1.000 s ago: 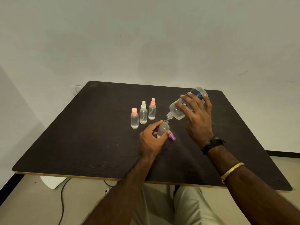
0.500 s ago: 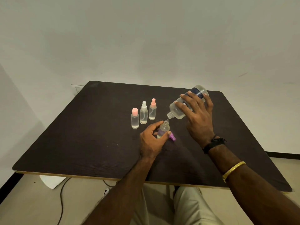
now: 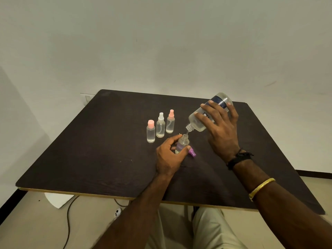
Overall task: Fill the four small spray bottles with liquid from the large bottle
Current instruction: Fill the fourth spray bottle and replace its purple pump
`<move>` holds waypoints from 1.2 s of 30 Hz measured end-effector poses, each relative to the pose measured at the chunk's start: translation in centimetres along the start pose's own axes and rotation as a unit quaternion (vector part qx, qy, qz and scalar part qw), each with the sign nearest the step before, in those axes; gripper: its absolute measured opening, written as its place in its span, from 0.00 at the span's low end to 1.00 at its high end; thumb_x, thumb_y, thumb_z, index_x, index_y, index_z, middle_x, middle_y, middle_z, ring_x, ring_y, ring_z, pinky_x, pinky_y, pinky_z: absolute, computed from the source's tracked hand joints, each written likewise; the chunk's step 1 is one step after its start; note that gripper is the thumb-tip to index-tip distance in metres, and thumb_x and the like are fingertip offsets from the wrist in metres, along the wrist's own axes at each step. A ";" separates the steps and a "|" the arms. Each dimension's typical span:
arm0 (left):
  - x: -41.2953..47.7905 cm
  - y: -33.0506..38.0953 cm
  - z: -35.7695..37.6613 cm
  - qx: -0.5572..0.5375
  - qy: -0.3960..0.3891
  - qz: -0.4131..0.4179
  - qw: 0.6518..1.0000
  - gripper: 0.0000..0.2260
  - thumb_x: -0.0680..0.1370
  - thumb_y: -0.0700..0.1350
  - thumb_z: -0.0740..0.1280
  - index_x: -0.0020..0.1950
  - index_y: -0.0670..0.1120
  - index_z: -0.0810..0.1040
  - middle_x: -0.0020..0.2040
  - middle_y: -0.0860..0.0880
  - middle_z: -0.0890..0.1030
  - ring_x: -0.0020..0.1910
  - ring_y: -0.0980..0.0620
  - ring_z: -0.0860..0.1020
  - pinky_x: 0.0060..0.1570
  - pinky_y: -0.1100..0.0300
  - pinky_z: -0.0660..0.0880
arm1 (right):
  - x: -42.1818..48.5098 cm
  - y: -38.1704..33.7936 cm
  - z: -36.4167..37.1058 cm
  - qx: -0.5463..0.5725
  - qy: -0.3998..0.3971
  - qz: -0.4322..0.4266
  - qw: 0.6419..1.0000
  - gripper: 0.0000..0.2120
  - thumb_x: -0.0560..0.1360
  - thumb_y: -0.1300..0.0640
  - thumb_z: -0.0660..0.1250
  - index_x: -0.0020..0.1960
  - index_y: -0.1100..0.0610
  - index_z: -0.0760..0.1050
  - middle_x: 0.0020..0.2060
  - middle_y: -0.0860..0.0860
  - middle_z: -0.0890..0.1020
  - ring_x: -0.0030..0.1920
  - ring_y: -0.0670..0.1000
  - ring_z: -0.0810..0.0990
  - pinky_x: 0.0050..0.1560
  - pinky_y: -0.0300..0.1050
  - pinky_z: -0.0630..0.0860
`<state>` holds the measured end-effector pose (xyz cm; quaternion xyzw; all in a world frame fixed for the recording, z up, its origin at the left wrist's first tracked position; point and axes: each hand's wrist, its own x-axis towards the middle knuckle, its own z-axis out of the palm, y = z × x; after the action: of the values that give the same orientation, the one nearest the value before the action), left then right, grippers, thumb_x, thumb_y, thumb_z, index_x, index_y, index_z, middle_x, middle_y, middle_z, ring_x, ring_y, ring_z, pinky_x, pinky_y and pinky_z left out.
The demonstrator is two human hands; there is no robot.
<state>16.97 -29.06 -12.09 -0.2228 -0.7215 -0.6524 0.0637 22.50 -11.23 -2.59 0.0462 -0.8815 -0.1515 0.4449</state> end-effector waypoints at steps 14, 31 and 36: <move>-0.1 0.2 -0.1 -0.008 0.002 0.002 1.000 0.23 0.71 0.45 0.80 0.65 0.45 0.81 0.56 0.54 0.85 0.53 0.64 0.83 0.51 0.68 0.80 | 0.4 0.1 0.0 -0.001 0.014 -0.011 1.000 0.19 0.82 0.64 0.56 0.67 0.53 0.79 0.68 0.55 0.78 0.74 0.58 0.71 0.73 0.67 0.60; -0.1 0.3 -0.2 -0.010 0.005 0.005 1.000 0.24 0.71 0.46 0.81 0.66 0.45 0.81 0.57 0.53 0.85 0.53 0.62 0.83 0.52 0.66 0.81 | 0.2 -0.1 0.2 -0.004 0.035 -0.027 0.999 0.19 0.80 0.65 0.63 0.67 0.53 0.79 0.68 0.56 0.78 0.73 0.58 0.72 0.73 0.67 0.60; -0.2 0.3 -0.2 -0.007 0.004 0.007 1.000 0.24 0.71 0.46 0.81 0.66 0.45 0.81 0.58 0.52 0.85 0.54 0.62 0.83 0.52 0.66 0.81 | -1.1 -0.2 0.8 0.004 0.007 -0.015 1.000 0.27 0.72 0.69 0.70 0.68 0.53 0.78 0.69 0.56 0.77 0.74 0.59 0.71 0.74 0.66 0.59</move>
<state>17.21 -29.33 -11.89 -0.2259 -0.7154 -0.6576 0.0698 22.54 -11.03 -3.98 0.0621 -0.8781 -0.1547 0.4485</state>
